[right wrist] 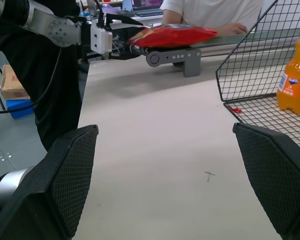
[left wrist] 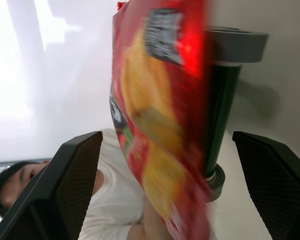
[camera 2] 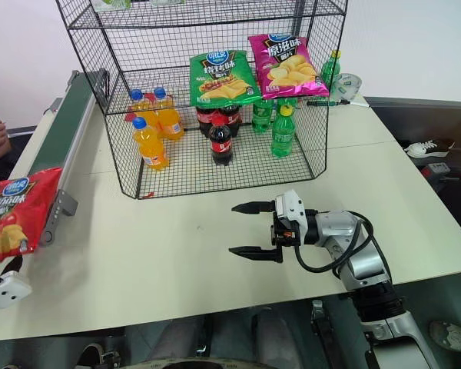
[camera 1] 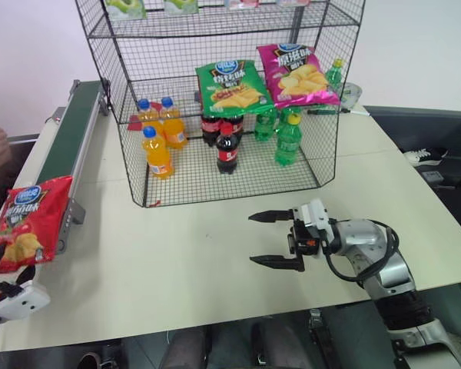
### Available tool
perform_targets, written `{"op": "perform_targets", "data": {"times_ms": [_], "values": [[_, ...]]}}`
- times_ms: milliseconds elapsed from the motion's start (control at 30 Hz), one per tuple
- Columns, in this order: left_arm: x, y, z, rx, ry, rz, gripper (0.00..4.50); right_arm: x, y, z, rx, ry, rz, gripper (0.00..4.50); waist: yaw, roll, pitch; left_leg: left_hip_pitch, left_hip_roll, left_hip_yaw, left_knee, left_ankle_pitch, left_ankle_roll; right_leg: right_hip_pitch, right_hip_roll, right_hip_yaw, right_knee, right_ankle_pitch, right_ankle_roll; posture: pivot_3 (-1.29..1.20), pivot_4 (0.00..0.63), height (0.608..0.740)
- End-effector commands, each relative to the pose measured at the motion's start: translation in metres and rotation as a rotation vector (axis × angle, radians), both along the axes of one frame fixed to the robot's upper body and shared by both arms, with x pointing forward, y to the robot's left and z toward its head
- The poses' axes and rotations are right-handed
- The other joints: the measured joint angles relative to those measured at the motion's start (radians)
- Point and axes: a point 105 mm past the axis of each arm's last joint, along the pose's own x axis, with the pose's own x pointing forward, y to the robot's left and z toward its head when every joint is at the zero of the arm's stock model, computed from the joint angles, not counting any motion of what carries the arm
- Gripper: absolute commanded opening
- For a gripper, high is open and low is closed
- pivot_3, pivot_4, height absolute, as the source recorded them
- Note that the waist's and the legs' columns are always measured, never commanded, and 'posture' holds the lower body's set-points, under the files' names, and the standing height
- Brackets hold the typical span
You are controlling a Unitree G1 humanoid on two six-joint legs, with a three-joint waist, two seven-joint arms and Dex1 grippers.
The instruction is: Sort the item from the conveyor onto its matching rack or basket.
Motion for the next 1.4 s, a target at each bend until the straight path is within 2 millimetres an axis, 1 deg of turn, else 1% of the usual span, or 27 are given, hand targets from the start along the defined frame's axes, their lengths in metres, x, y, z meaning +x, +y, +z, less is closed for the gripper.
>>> {"op": "perform_targets", "data": {"times_ms": [33, 67, 167, 200, 333, 367, 400, 533, 633, 700, 833, 900, 967, 1067, 1133, 1233, 1300, 1400], "values": [[0.007, 0.001, 0.011, 0.008, -0.037, -0.003, 4.37, 0.000, -0.001, 0.008, 0.005, -0.043, -0.009, 4.50, 0.000, 0.000, 0.000, 0.000, 0.000, 0.000, 0.000, 0.000, 0.000, 0.000, 0.000, 0.000, 0.000, 0.000, 0.000, 0.00, 0.150, 0.740], [0.008, -0.001, 0.010, -0.018, -0.033, -0.013, 4.37, 0.001, -0.002, 0.008, 0.005, -0.044, -0.013, 4.50, 0.000, 0.000, 0.000, 0.000, 0.000, 0.000, 0.000, 0.000, 0.000, 0.000, 0.000, 0.000, 0.000, 0.000, 0.000, 0.00, 0.150, 0.740], [0.004, -0.004, 0.008, -0.063, -0.029, -0.027, 3.55, 0.003, -0.003, 0.008, 0.002, -0.045, -0.025, 4.50, 0.000, 0.000, 0.000, 0.000, 0.000, 0.000, 0.000, 0.000, 0.000, 0.000, 0.000, 0.000, 0.000, 0.000, 0.000, 0.00, 0.150, 0.740], [0.002, -0.003, 0.008, -0.054, -0.032, -0.020, 3.08, 0.003, -0.004, 0.008, 0.001, -0.044, -0.026, 4.50, -0.002, 0.000, 0.000, 0.000, 0.000, 0.000, 0.000, 0.000, 0.000, 0.000, 0.000, 0.000, 0.000, 0.000, 0.000, 0.00, 0.150, 0.740], [-0.009, 0.001, 0.004, -0.043, -0.038, -0.004, 0.92, 0.003, -0.004, 0.007, -0.001, -0.042, -0.033, 4.50, -0.002, 0.000, 0.000, 0.000, 0.000, 0.000, 0.000, 0.000, 0.000, 0.000, 0.000, 0.000, 0.000, 0.000, 0.000, 0.00, 0.150, 0.740], [-0.011, 0.002, 0.002, -0.042, -0.036, 0.003, 0.42, 0.003, -0.004, 0.007, -0.001, -0.042, -0.035, 4.50, -0.001, 0.000, 0.000, 0.000, 0.000, 0.000, 0.000, 0.000, 0.000, 0.000, 0.000, 0.000, 0.000, 0.000, 0.000, 0.00, 0.150, 0.740], [-0.013, 0.004, 0.000, -0.041, -0.033, 0.009, 0.02, 0.003, -0.004, 0.007, 0.000, -0.041, -0.038, 4.50, 0.000, 0.000, 0.000, 0.000, 0.000, 0.000, 0.000, 0.000, 0.000, 0.000, 0.000, 0.000, 0.000, 0.000, 0.000, 0.00, 0.150, 0.740], [-0.018, 0.010, -0.003, -0.028, -0.042, 0.030, 0.02, 0.005, -0.005, 0.006, -0.002, -0.042, -0.044, 4.50, 0.000, 0.000, 0.000, 0.001, 0.000, 0.000, 0.000, 0.000, 0.000, 0.001, 0.000, 0.000, 0.001, 0.000, 0.000, 0.00, 0.150, 0.740], [-0.020, 0.011, 0.001, -0.023, -0.060, 0.027, 0.02, 0.005, -0.005, 0.006, -0.003, -0.042, -0.043, 4.50, 0.000, 0.000, 0.000, 0.001, 0.000, 0.000, 0.000, 0.000, 0.000, 0.001, 0.000, 0.000, 0.001, 0.000, 0.000, 0.00, 0.150, 0.740], [-0.021, 0.009, 0.005, -0.027, -0.077, 0.018, 0.02, 0.005, -0.006, 0.007, -0.004, -0.044, -0.042, 4.50, 0.000, -0.001, 0.000, 0.001, 0.000, 0.000, 0.000, 0.000, 0.000, 0.001, 0.000, 0.000, 0.001, 0.000, 0.000, 0.00, 0.150, 0.740], [-0.022, 0.001, 0.022, -0.009, -0.132, -0.018, 0.02, 0.005, -0.008, 0.009, 0.002, -0.050, -0.042, 4.50, -0.001, -0.001, -0.001, 0.001, 0.000, 0.000, 0.000, 0.000, 0.000, 0.001, 0.000, 0.000, 0.001, 0.000, 0.000, 0.00, 0.150, 0.740], [-0.014, -0.015, 0.039, 0.016, -0.170, -0.083, 0.02, 0.007, -0.010, 0.014, 0.032, -0.053, -0.056, 4.50, -0.001, -0.001, -0.001, 0.001, 0.000, 0.000, 0.000, 0.000, 0.000, 0.001, 0.000, 0.000, 0.001, 0.000, 0.000, 0.00, 0.150, 0.740], [-0.005, -0.030, 0.059, 0.045, -0.218, -0.129, 0.02, 0.007, -0.011, 0.014, 0.037, -0.049, -0.061, 4.50, 0.003, -0.001, -0.001, 0.001, 0.000, 0.000, 0.000, 0.000, 0.000, 0.001, 0.000, 0.000, 0.001, 0.000, 0.000, 0.00, 0.150, 0.740], [0.006, -0.047, 0.081, 0.067, -0.270, -0.171, 0.02, 0.008, -0.011, 0.013, 0.039, -0.044, -0.065, 4.50, 0.003, -0.001, -0.001, 0.001, 0.000, 0.000, 0.001, 0.000, 0.000, 0.001, -0.001, 0.000, 0.000, 0.000, 0.000, 0.00, 0.150, 0.740], [0.012, -0.059, 0.090, 0.089, -0.280, -0.211, 0.02, 0.011, -0.013, 0.013, 0.042, -0.047, -0.081, 4.50, 0.001, -0.002, -0.001, 0.001, 0.000, 0.000, 0.001, 0.000, 0.000, 0.001, -0.001, 0.000, 0.000, 0.000, 0.000, 0.00, 0.150, 0.740], [0.017, -0.077, 0.095, 0.099, -0.273, -0.282, 0.02, 0.017, -0.020, 0.019, 0.056, -0.061, -0.112, 4.50, -0.004, -0.001, -0.001, 0.000, 0.000, 0.001, 0.000, 0.000, 0.000, 0.000, -0.001, 0.000, 0.000, 0.000, 0.000, 0.00, 0.150, 0.740], [0.022, -0.091, 0.101, 0.097, -0.287, -0.324, 0.02, 0.023, -0.029, 0.031, 0.091, -0.071, -0.152, 4.50, -0.004, -0.001, 0.000, -0.001, 0.000, 0.002, 0.000, 0.000, 0.000, -0.001, -0.001, 0.000, 0.000, 0.000, 0.000, 0.00, 0.150, 0.740], [0.025, -0.101, 0.104, 0.110, -0.291, -0.352, 0.02, 0.029, -0.042, 0.050, 0.156, -0.076, -0.217, 4.50, 0.000, -0.001, 0.000, -0.001, 0.000, 0.001, 0.000, 0.000, 0.000, -0.001, 0.000, 0.000, 0.000, 0.000, 0.000, 0.00, 0.150, 0.740]]}}
